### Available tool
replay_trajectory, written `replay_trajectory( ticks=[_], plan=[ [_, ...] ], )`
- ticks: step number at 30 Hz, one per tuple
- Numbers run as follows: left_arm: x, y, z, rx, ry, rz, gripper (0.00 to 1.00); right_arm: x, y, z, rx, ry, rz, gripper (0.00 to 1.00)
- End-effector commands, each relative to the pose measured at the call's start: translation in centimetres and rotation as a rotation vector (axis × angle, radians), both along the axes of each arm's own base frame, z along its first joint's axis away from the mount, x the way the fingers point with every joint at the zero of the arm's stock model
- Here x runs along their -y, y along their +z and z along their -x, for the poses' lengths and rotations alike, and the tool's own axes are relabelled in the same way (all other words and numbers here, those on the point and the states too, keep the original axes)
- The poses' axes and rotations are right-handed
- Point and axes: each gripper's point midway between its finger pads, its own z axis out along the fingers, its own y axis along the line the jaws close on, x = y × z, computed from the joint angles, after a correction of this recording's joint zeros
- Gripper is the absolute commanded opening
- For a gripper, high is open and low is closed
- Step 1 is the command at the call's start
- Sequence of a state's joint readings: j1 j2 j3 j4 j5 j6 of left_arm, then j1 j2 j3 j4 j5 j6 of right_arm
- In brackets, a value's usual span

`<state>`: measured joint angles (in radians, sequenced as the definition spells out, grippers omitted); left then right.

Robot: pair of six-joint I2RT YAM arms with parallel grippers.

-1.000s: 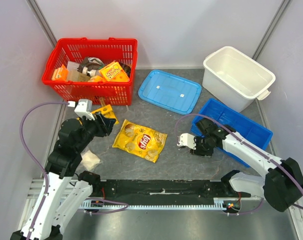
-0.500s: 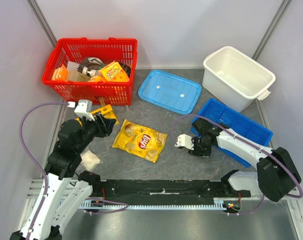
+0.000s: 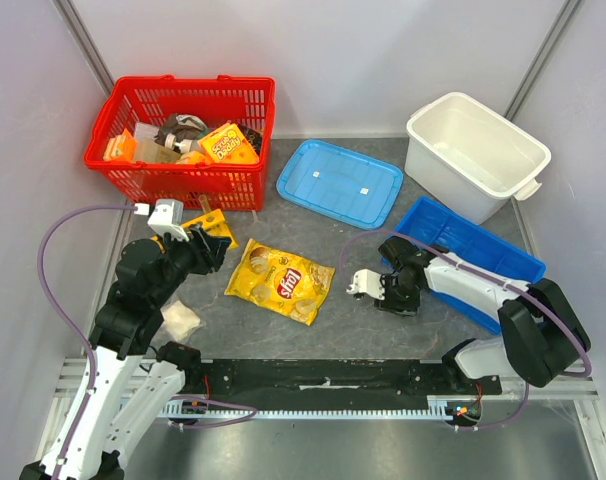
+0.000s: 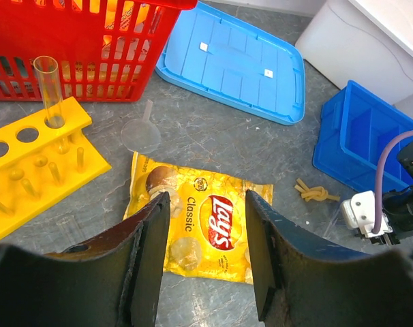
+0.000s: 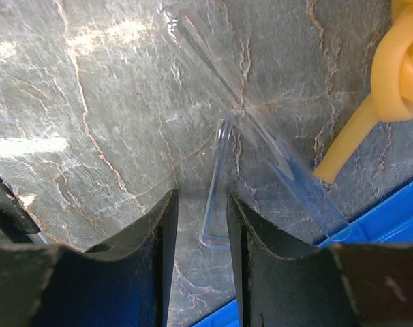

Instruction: Organize the chemistry lab equipment

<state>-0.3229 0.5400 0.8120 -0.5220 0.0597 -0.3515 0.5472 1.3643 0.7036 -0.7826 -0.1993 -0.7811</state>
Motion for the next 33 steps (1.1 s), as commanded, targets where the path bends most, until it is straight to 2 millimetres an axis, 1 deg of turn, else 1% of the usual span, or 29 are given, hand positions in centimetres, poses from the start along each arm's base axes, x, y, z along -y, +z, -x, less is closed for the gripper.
replay_trajectory(
  ticks=[1,7,11,16,20,23,25,27,31,33],
  plan=[
    [0.0,0.9,-0.1,0.028,0.013,0.030,0.54,-0.5,0.5,-1.3,0.048,-0.003,-0.004,0.41],
    [0.0,1.0,-0.1,0.029,0.015,0.030,0.54,-0.4,-0.1,-0.8,0.048,-0.001,-0.012,0.40],
    [0.0,1.0,-0.1,0.029,0.013,0.030,0.55,-0.5,0.0,-1.0,0.050,-0.002,-0.001,0.41],
    [0.0,0.9,-0.2,0.024,0.015,0.029,0.54,-0.4,-0.5,-0.5,0.005,-0.011,0.016,0.42],
    [-0.2,1.0,-0.1,0.028,0.024,0.027,0.54,-0.5,-0.4,-0.4,-0.002,-0.008,0.021,0.41],
    [-0.3,1.1,-0.1,0.033,0.030,0.029,0.54,-0.3,-0.6,-0.3,0.003,-0.004,0.023,0.34],
    [-0.3,1.1,-0.1,0.034,0.031,0.029,0.54,-0.6,-0.4,-0.5,0.017,-0.015,0.007,0.30],
    [-0.3,1.1,-0.1,0.033,0.030,0.029,0.54,-0.7,-0.2,-0.7,0.031,-0.025,0.004,0.24],
    [-0.3,1.1,-0.1,0.035,0.031,0.029,0.55,-0.5,-0.2,-0.4,0.039,-0.019,0.005,0.12],
    [-0.4,1.1,-0.1,0.035,0.034,0.029,0.54,-0.5,-0.1,-0.3,0.041,-0.016,-0.003,0.11]
  ],
)
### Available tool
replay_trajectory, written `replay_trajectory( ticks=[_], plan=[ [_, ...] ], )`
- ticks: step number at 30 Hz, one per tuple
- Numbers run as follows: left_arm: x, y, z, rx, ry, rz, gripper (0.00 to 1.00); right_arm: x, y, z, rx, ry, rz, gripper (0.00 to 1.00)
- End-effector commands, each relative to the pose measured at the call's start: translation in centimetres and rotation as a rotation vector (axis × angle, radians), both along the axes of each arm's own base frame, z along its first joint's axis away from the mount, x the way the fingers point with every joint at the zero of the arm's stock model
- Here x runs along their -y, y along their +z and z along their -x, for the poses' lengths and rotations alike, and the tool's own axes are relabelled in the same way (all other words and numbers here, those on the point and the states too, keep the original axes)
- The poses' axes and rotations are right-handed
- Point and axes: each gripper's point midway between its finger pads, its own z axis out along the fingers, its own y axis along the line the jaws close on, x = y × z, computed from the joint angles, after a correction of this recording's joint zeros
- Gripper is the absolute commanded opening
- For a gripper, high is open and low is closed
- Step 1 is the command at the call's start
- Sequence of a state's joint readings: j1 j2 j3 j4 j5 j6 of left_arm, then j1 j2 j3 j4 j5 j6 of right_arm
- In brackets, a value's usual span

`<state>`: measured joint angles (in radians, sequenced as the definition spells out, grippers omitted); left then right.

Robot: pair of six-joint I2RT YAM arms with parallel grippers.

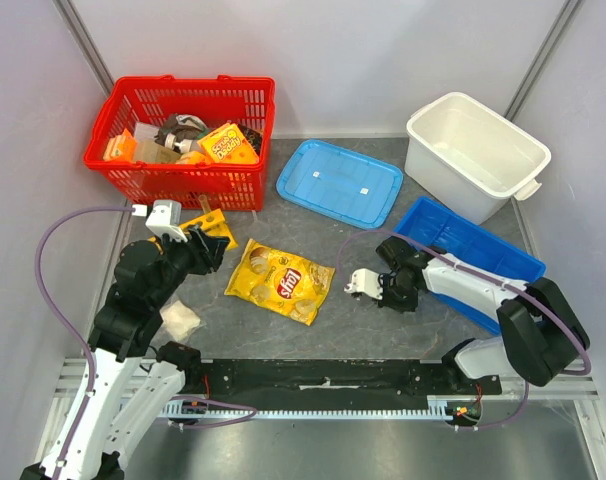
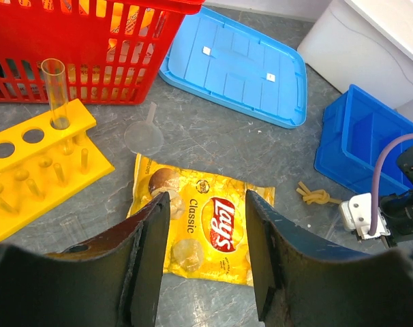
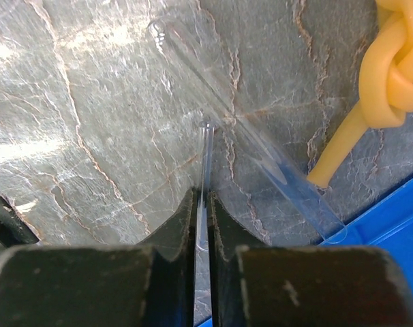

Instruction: Organize the chemistry lab equipment

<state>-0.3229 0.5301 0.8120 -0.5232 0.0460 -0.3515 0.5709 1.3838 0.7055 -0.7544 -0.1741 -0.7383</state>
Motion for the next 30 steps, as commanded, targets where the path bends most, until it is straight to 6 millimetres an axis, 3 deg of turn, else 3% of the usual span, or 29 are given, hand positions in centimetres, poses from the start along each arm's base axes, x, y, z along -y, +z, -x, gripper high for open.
replay_trajectory(
  ticks=[1,12,19,24,30],
  plan=[
    [-0.2,0.9,-0.1,0.026,0.022,0.029,0.54,-0.1,0.2,0.1,0.030,0.004,-0.019,0.10],
    [-0.1,1.0,-0.1,0.026,0.021,0.030,0.54,-1.1,3.2,-1.2,0.100,-0.038,-0.064,0.08],
    [-0.1,0.9,-0.1,0.023,0.021,0.030,0.54,-4.5,8.1,-2.5,0.177,-0.064,-0.273,0.09],
    [-0.1,0.9,-0.1,0.024,0.021,0.029,0.54,-5.4,12.5,-5.4,0.292,-0.190,-0.325,0.10],
    [-0.1,0.9,-0.1,0.027,0.021,0.029,0.54,-3.5,17.0,-10.4,0.447,-0.493,-0.278,0.13]
  ],
)
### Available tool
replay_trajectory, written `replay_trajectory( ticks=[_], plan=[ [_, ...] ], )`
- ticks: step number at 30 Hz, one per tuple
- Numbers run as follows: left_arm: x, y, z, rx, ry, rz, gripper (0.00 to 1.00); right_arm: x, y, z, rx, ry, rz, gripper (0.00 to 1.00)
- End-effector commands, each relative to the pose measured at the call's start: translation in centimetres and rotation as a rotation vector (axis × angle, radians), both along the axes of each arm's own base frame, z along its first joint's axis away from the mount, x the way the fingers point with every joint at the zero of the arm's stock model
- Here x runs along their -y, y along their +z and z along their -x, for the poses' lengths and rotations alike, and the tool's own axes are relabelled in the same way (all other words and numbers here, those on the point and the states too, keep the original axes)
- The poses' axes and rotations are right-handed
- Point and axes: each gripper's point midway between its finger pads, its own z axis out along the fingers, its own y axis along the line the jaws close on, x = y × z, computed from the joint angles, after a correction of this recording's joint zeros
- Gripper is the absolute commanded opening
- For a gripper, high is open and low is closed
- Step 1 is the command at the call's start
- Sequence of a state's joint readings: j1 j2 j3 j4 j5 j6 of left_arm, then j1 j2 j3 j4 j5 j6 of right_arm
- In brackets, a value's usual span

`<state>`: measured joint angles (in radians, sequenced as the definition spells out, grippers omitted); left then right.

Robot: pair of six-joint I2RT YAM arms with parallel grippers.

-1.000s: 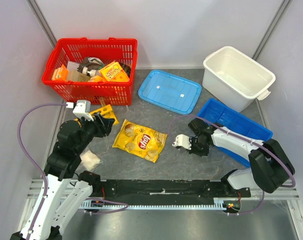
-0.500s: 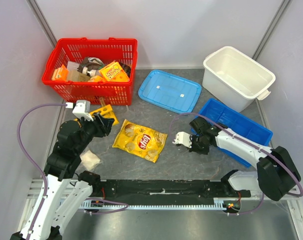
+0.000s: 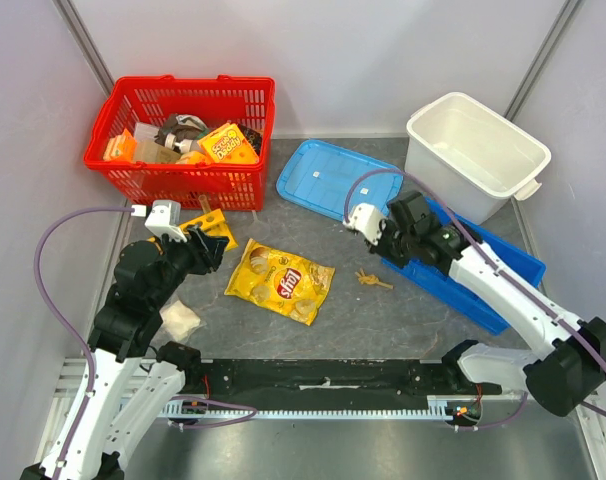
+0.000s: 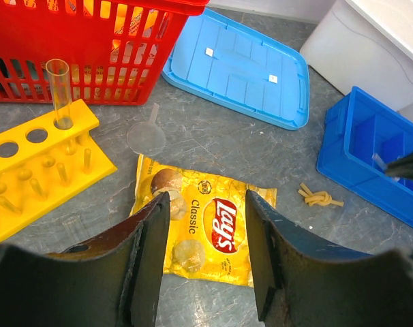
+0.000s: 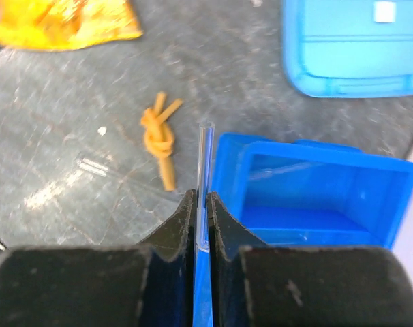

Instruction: Organize the chemistry lab equipment

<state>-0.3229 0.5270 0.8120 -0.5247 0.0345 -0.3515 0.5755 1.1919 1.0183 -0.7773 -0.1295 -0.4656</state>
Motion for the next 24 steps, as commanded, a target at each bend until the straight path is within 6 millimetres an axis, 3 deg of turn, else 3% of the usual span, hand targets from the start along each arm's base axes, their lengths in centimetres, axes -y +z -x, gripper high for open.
replay_trajectory(
  ticks=[1,5,8,13,19,24],
  plan=[
    [0.1,0.9,0.0,0.026,0.010,0.032,0.54,1.9,3.8,-4.3,0.098,-0.299,-0.026,0.13],
    [0.1,0.9,0.0,0.025,0.010,0.031,0.54,7.5,4.7,-7.3,0.120,-0.647,-0.079,0.14],
    [0.1,0.8,-0.1,0.021,0.007,0.032,0.54,11.9,4.5,-8.1,0.154,-0.870,-0.105,0.14],
    [0.3,0.8,-0.1,0.018,0.000,0.033,0.55,15.2,3.5,-8.3,0.194,-1.147,-0.235,0.17],
    [0.4,0.7,0.0,0.015,-0.010,0.030,0.54,16.4,1.1,-8.5,0.207,-1.401,-0.402,0.18],
    [0.5,0.7,0.0,0.016,-0.013,0.032,0.54,16.6,-0.6,-8.6,0.192,-1.500,-0.474,0.19]
  ],
)
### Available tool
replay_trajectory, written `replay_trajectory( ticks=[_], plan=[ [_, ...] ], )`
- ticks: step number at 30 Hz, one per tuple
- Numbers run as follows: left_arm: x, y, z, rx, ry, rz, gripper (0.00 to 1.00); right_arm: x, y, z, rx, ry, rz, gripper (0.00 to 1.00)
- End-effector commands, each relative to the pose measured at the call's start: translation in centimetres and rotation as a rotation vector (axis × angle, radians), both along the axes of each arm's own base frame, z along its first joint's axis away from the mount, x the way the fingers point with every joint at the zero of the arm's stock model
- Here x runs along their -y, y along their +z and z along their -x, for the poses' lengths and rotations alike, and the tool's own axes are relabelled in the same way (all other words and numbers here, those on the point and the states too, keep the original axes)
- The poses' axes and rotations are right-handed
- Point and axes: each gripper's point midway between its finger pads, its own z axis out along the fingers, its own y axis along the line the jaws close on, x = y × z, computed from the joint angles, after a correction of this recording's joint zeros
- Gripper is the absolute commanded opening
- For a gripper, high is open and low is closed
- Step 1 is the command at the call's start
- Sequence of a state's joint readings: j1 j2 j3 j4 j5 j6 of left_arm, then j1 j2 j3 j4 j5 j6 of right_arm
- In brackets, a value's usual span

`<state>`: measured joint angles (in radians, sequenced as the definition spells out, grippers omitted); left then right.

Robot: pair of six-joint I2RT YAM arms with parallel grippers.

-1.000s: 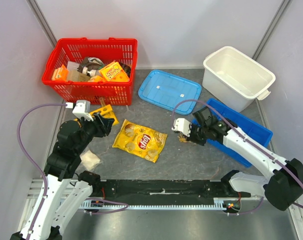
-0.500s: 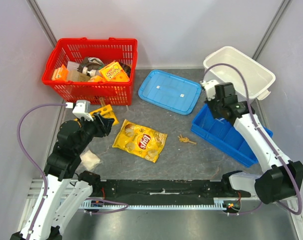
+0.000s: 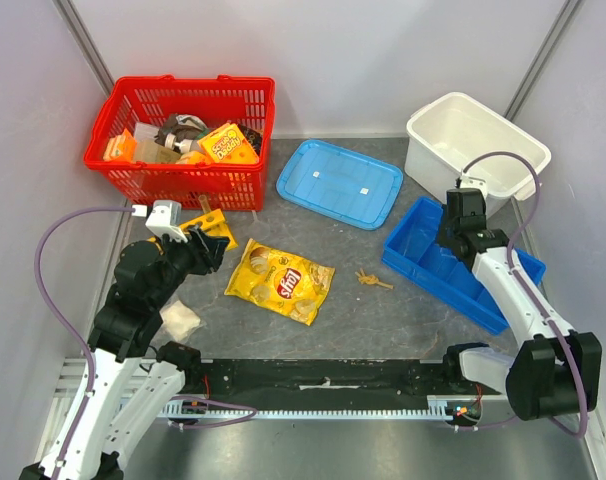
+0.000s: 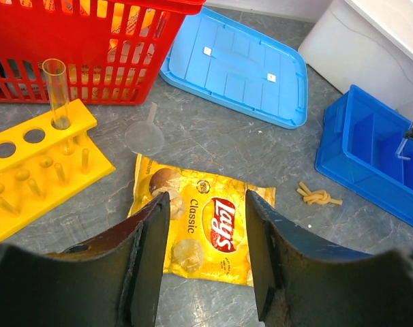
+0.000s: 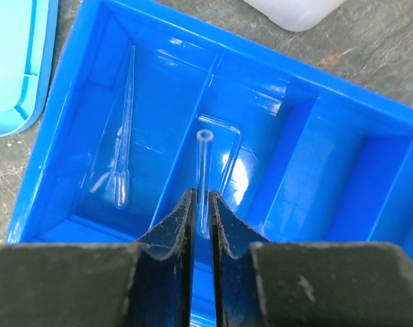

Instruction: Organize the chemistry lab equipment

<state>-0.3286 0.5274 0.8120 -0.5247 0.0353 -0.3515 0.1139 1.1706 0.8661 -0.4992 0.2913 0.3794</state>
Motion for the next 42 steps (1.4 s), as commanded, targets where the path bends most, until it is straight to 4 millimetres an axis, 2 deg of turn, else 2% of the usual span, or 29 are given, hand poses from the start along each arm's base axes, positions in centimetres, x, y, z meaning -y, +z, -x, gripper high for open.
replay_trajectory(
  ticks=[1,4,10,17,19,21,23,27,29,31,33,36,38,42],
  plan=[
    [0.4,0.7,0.0,0.015,-0.006,0.032,0.54,0.5,0.6,-1.8,0.131,-0.174,-0.096,0.19],
    [0.4,0.7,-0.1,0.014,-0.005,0.031,0.54,1.4,-0.3,-1.8,0.122,-0.239,-0.094,0.19],
    [0.4,0.7,-0.1,0.014,-0.008,0.030,0.55,1.5,-1.8,-2.0,0.094,-0.259,-0.086,0.19],
    [0.3,0.4,-0.3,0.005,-0.001,0.023,0.55,2.1,-0.5,-2.1,0.068,-0.161,0.019,0.26],
    [0.3,0.4,-0.3,0.004,0.002,0.022,0.54,2.2,0.2,-2.2,0.051,-0.091,0.073,0.25],
    [0.2,0.3,-0.4,0.001,0.008,0.020,0.54,1.5,1.0,-2.4,0.059,0.009,0.088,0.26],
    [0.1,0.2,-0.4,0.000,0.013,0.018,0.54,0.3,2.2,-2.7,0.084,0.103,0.076,0.26],
    [-0.1,-0.2,-0.8,-0.017,0.025,-0.001,0.55,-1.3,5.6,-2.3,0.179,0.146,0.008,0.25],
    [-0.5,-0.5,-1.0,-0.029,0.051,-0.018,0.55,-3.2,6.5,-2.1,0.208,0.248,-0.023,0.25],
    [-0.6,-0.7,-1.2,-0.036,0.056,-0.025,0.55,-5.0,6.7,-1.7,0.207,0.341,-0.019,0.27],
    [-0.7,-0.7,-1.2,-0.036,0.064,-0.033,0.55,-6.7,6.4,-1.2,0.190,0.415,-0.013,0.30],
    [-1.1,-0.5,-1.3,-0.024,0.078,-0.040,0.55,-10.4,5.0,-0.5,0.146,0.552,0.006,0.36],
    [-1.3,-0.3,-1.3,-0.010,0.088,-0.040,0.55,-13.2,3.8,0.2,0.101,0.642,0.023,0.37],
    [-1.3,-0.6,-1.4,-0.011,0.094,-0.037,0.55,-16.6,0.7,1.3,-0.003,0.742,0.015,0.42]
  ],
)
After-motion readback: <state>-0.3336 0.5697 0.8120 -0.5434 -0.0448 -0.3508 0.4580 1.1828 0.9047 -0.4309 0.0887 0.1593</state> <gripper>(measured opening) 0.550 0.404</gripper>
